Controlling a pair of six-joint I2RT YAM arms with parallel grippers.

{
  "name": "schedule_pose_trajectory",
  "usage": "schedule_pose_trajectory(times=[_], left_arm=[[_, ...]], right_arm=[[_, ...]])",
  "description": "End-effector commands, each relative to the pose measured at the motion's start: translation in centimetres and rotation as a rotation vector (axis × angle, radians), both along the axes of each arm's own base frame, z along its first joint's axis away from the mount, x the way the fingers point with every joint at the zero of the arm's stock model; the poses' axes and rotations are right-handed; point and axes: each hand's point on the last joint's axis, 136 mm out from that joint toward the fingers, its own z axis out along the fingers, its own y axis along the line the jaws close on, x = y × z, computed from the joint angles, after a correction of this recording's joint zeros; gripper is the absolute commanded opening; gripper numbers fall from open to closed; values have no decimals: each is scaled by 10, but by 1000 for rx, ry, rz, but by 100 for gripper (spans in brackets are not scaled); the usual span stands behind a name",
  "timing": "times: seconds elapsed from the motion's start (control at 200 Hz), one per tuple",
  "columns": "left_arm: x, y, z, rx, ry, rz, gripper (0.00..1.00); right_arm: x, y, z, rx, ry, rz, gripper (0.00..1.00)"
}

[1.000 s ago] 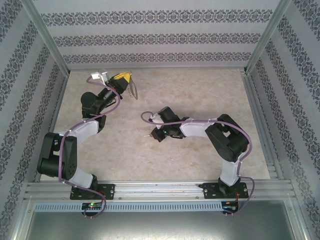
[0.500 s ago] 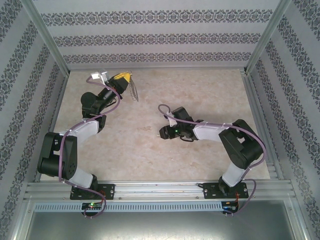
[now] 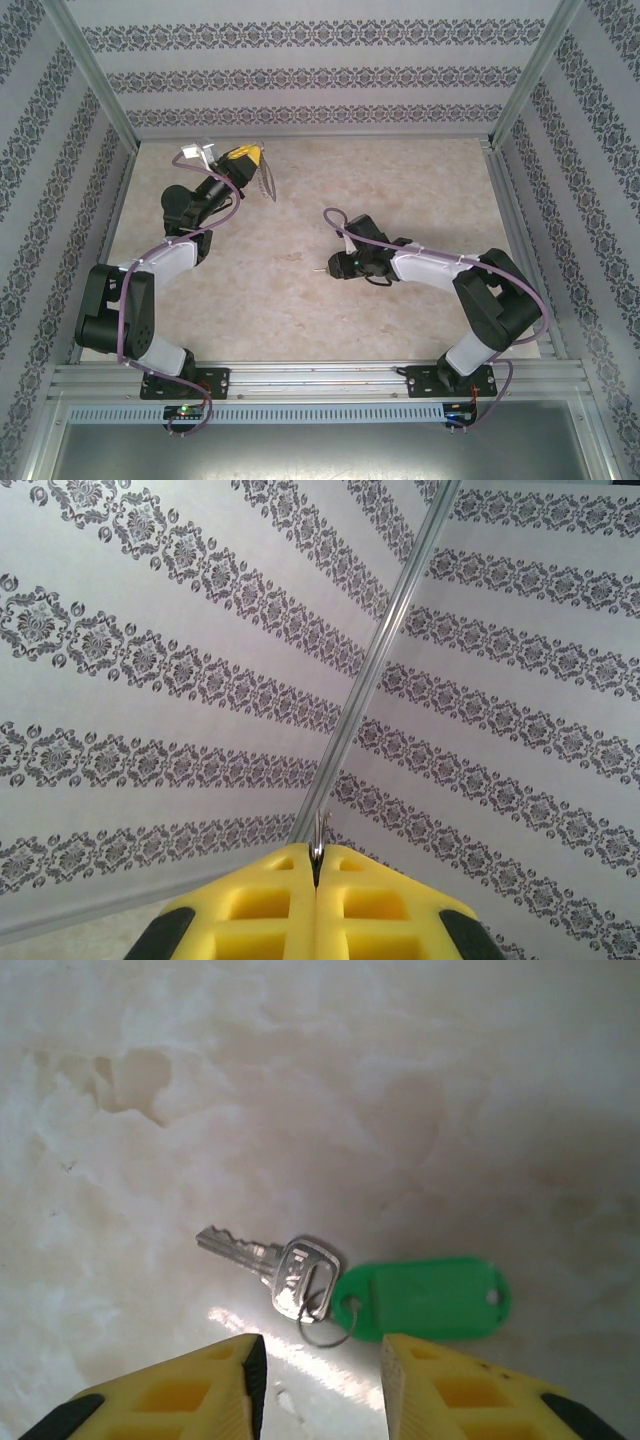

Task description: Put the keys on the keyring

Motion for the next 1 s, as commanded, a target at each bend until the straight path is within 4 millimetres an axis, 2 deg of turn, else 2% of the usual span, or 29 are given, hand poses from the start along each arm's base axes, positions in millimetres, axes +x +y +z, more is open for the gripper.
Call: schedule_pose_trajectory(times=[0.0, 0.11, 0.315, 0.51, 0.839, 0.994], left_arm=[[-8, 4, 26, -21, -103, -9, 0], [-7, 4, 24, -24, -101, -10, 0], [-5, 4, 22, -26, -102, -8, 0], [-3, 3, 20, -24, -103, -12, 0], [-2, 2, 19, -20, -107, -21, 0], [-2, 1, 20, -20, -112, -24, 0]], right_arm=[[-4, -2, 9, -5, 63, -171, 36], [-6, 1, 7, 54, 128, -283, 32], [-3, -6, 7, 119, 177, -483, 33], [-2, -5, 3, 166, 239, -589, 33], [1, 9, -10, 194, 321, -623, 33], [1, 10, -20, 188, 325, -643, 32]])
